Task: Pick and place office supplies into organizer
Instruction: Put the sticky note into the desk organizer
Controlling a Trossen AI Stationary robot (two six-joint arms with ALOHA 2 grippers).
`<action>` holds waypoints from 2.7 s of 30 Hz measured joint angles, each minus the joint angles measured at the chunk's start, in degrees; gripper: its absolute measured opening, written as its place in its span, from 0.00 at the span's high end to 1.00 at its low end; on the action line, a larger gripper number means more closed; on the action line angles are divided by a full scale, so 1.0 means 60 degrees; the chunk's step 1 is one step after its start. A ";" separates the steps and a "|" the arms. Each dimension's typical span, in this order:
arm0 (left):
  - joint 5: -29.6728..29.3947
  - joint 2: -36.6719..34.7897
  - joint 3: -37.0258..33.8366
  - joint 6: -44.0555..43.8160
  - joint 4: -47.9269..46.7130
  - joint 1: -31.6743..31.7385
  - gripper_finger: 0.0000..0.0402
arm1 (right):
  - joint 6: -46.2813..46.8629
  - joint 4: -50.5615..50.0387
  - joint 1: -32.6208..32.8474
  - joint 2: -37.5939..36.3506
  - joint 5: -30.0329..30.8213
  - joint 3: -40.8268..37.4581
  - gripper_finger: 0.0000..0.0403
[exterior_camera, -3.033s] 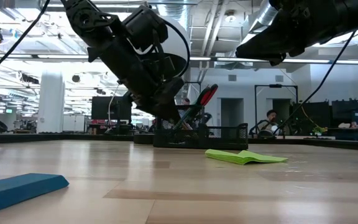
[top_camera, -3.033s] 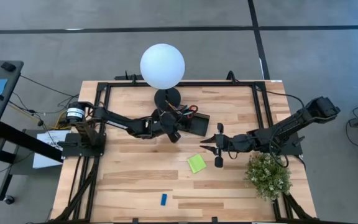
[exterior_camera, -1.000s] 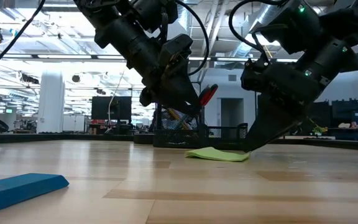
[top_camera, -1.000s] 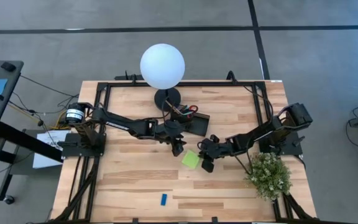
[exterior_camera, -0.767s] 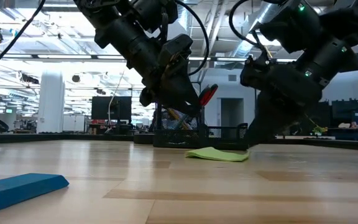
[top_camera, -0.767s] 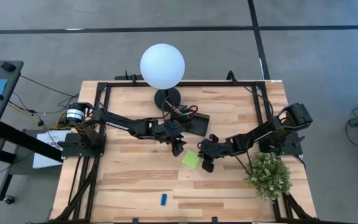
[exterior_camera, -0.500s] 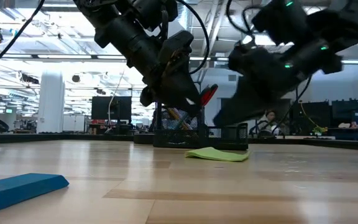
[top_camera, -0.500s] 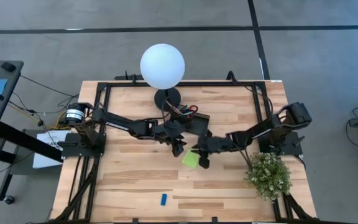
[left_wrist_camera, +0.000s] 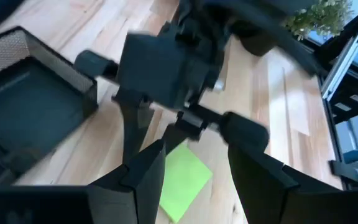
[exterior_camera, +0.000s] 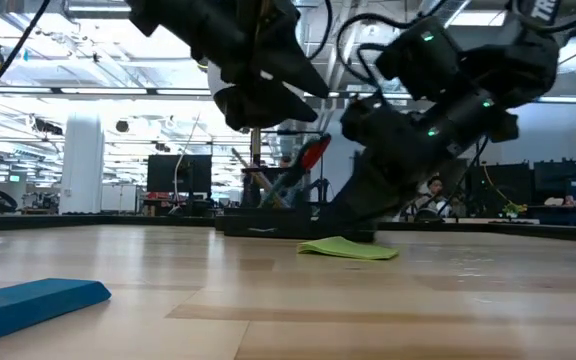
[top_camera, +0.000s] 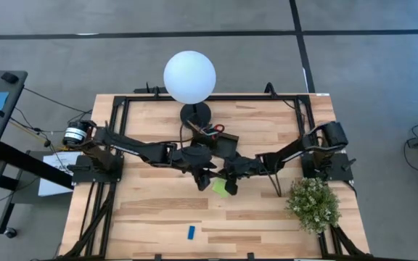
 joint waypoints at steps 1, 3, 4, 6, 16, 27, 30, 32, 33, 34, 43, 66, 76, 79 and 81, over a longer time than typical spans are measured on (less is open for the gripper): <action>-0.0119 -0.0069 0.0000 0.0046 -0.0082 -0.0072 0.58 | -0.0180 -0.0145 -0.0002 0.0115 -0.0004 0.0177 0.82; -0.0331 -0.0113 0.0004 0.0142 -0.0042 -0.0209 0.58 | -0.0487 -0.0657 -0.0011 0.0271 0.0006 0.0544 0.82; -0.0397 -0.0160 0.0007 0.0145 -0.0163 -0.0264 0.58 | -0.0594 -0.1031 -0.0011 0.0316 0.0003 0.0758 0.82; -0.0506 -0.0213 0.0000 0.0145 -0.0251 -0.0385 0.58 | -0.0630 -0.2052 0.0010 0.0320 0.0007 0.1154 0.82; -0.0885 -0.0239 0.0000 0.0150 -0.0729 -0.0541 0.58 | -0.0819 -0.4921 0.0541 0.0312 0.0560 0.2311 0.82; -0.0880 -0.0239 0.0000 0.0107 -0.0906 -0.0547 0.58 | -0.0902 -0.6400 0.1162 0.0090 0.0495 0.2800 0.82; -0.0880 -0.0239 0.0000 0.0099 -0.0906 -0.0540 0.58 | -0.1418 -0.6717 0.1334 0.0072 0.0522 0.2793 0.82; -0.0880 -0.0239 0.0000 0.0098 -0.0906 -0.0543 0.58 | -0.1619 -0.6835 0.1438 0.0065 0.0496 0.2796 0.82; -0.0877 -0.0239 0.0000 0.0098 -0.0906 -0.0543 0.58 | -0.1778 -0.6917 0.1506 0.0063 0.0520 0.2798 0.82; -0.0877 -0.0239 0.0000 0.0095 -0.0906 -0.0547 0.58 | -0.1984 -0.7007 0.1575 0.0033 0.0528 0.2800 0.82; -0.0876 -0.0239 0.0000 0.0087 -0.0895 -0.0547 0.58 | -0.3259 -0.8086 0.1883 -0.1507 0.0491 0.2793 0.82; -0.0872 -0.0237 0.0004 -0.0175 -0.0903 -0.0547 0.58 | -0.1602 -0.7825 0.1010 -0.0737 -0.0274 0.2394 0.82; -0.0869 -0.0236 0.0004 -0.0175 -0.0960 -0.0547 0.58 | -0.2074 -0.7751 0.0444 -0.0722 -0.1228 0.2396 0.82; -0.0869 -0.0236 0.0004 -0.0175 -0.0957 -0.0547 0.58 | -0.2154 -0.7708 0.0309 -0.0722 -0.1234 0.2396 0.82; -0.0869 -0.0236 0.0004 -0.0175 -0.0957 -0.0547 0.58 | -0.2160 -0.7615 0.0228 -0.0717 -0.1253 0.2396 0.82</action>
